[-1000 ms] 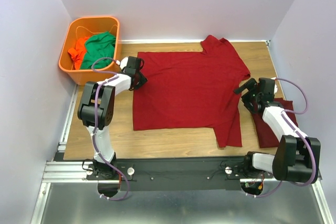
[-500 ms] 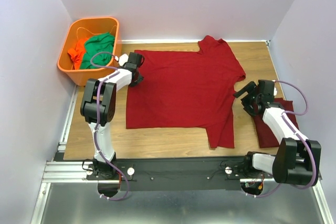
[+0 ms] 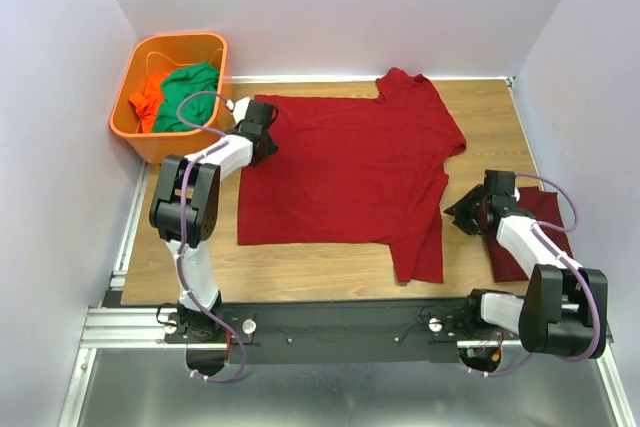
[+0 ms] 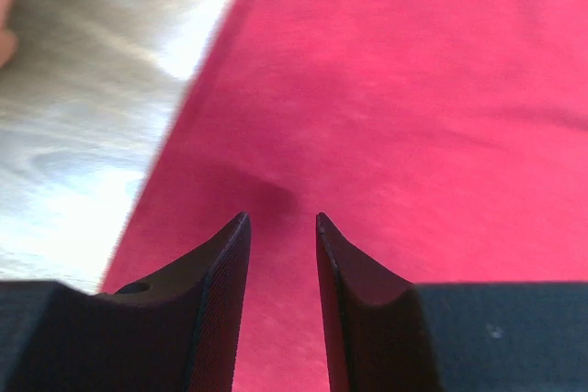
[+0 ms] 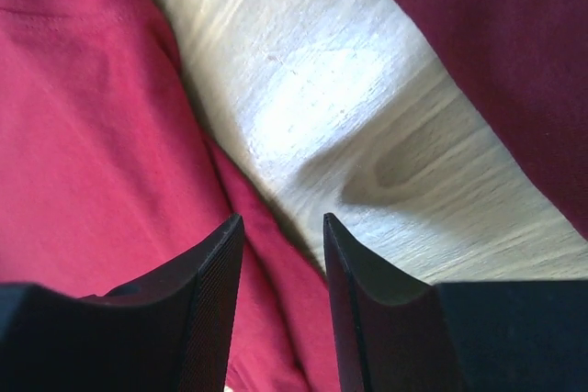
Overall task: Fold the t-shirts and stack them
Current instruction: Flatten the tshirt out
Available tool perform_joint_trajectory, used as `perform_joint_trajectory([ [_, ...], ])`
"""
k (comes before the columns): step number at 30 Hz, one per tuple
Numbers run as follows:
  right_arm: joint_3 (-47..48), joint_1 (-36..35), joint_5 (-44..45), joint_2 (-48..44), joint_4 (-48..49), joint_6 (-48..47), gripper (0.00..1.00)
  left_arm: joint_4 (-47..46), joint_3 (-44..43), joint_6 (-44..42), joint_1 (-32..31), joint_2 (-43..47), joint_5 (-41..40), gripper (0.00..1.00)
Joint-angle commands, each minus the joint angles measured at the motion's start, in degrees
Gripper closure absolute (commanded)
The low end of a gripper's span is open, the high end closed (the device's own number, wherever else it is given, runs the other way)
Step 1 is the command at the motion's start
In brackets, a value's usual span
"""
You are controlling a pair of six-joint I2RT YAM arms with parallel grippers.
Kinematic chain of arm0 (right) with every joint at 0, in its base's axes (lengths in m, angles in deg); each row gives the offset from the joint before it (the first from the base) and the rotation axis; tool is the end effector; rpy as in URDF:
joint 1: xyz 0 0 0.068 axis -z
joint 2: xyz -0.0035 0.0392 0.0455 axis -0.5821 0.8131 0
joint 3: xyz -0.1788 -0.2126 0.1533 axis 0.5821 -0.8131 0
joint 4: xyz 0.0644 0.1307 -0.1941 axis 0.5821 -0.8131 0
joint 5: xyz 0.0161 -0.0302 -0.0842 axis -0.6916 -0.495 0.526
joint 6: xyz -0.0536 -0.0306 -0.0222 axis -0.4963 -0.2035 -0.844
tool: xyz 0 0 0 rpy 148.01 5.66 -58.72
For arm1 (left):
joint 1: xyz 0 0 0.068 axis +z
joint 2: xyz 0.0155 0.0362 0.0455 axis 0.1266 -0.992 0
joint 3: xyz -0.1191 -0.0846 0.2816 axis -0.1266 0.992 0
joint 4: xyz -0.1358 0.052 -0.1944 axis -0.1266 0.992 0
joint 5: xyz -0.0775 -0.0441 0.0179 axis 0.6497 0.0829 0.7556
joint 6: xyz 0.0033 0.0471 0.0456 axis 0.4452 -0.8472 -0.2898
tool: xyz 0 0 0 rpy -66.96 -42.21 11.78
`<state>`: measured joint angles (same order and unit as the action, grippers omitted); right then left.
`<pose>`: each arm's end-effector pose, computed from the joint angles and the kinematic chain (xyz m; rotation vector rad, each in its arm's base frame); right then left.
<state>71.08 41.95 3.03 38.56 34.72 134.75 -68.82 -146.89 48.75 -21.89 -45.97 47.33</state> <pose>0.1897 -0.0175 0.2044 1.0906 2.3134 0.3593 0.4154 -0.0933 0.2166 -0.6741 2.3209 -0.0907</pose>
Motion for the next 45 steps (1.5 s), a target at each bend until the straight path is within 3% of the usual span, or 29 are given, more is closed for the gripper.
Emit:
perform_joint_trajectory([
  [1,-1.3,-0.4,-2.0,-0.4,0.2,-1.9,0.53,-4.1,-0.2,-2.8,-2.2,4.9,1.8,0.57],
  [11,-1.2,-3.2,-2.6,4.3,3.2,-1.1,0.54,-7.5,1.1,-3.5,-3.7,12.1,3.6,0.55],
  [17,-0.8,-6.1,-0.8,6.4,4.0,-0.1,0.55,-9.6,7.5,-1.6,-3.9,20.6,5.4,0.55],
  [18,-0.9,-6.2,-0.8,7.0,4.1,0.1,0.63,-9.6,9.8,-0.7,-4.2,21.8,5.2,0.55],
  [19,-1.0,-6.2,-0.4,7.1,4.0,0.1,0.79,-9.8,11.1,-0.1,-4.4,23.1,5.1,0.55],
  [22,-2.2,-6.2,1.1,6.0,3.3,0.3,0.99,-10.1,17.3,2.4,-4.5,28.8,3.9,0.55],
  [28,-3.6,-6.2,3.3,-1.2,-2.9,0.7,0.99,-8.3,28.5,4.9,-4.5,39.9,-1.8,0.55],
  [33,-1.7,-6.2,3.7,-9.2,-10.5,0.8,0.99,-3.2,35.8,7.6,-4.3,43.9,-3.1,0.55],
  [45,1.8,-6.2,4.4,-16.6,-23.4,2.5,0.95,6.2,43.2,16.7,-2.9,50.9,0.8,0.52],
])
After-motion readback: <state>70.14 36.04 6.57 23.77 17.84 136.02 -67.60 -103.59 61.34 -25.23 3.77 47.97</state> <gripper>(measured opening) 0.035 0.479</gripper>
